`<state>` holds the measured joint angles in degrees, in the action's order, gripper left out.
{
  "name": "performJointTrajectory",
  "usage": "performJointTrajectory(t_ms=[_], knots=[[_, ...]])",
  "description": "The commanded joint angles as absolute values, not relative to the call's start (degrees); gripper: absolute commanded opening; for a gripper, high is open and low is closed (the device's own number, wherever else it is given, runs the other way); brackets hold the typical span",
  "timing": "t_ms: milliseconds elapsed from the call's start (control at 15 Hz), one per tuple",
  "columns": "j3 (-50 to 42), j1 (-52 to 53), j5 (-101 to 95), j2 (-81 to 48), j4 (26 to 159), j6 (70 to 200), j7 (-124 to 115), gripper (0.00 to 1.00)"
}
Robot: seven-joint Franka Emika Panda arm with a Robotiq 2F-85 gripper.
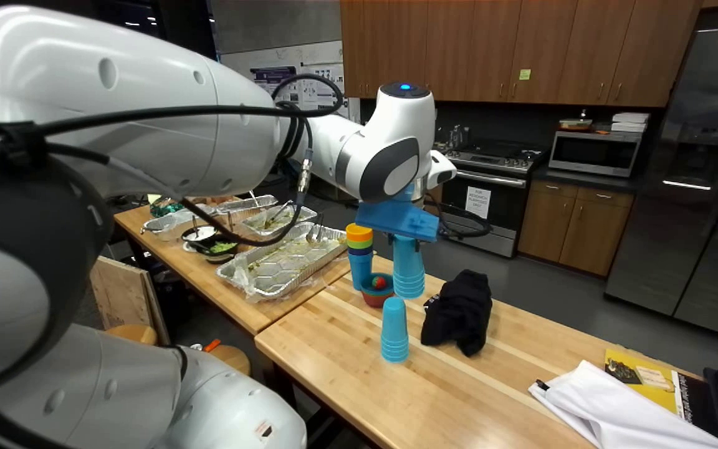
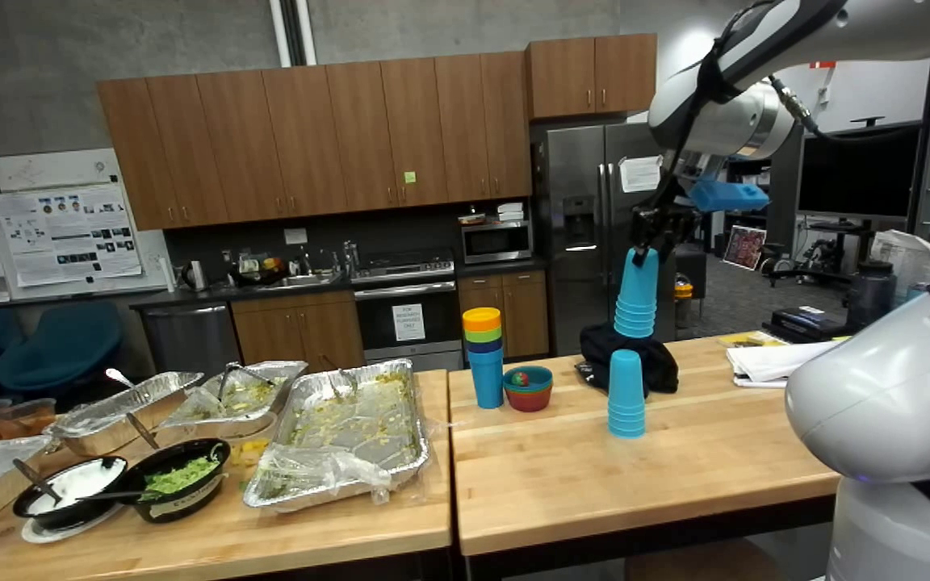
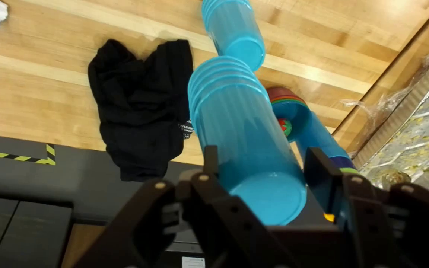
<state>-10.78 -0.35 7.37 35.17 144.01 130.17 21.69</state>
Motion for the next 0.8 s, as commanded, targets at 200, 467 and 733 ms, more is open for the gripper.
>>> performJointTrajectory(t_ms=[200,467,733], knots=[[-13.44,-5.51,6.51,32.35,142.44,130.99,15.91,0.34],[-13.91,-8.95,5.68,27.89,141.97,134.00,11.88,0.34],[-13.77,-11.73,4.09,21.30,139.63,135.43,6.83,0.34]])
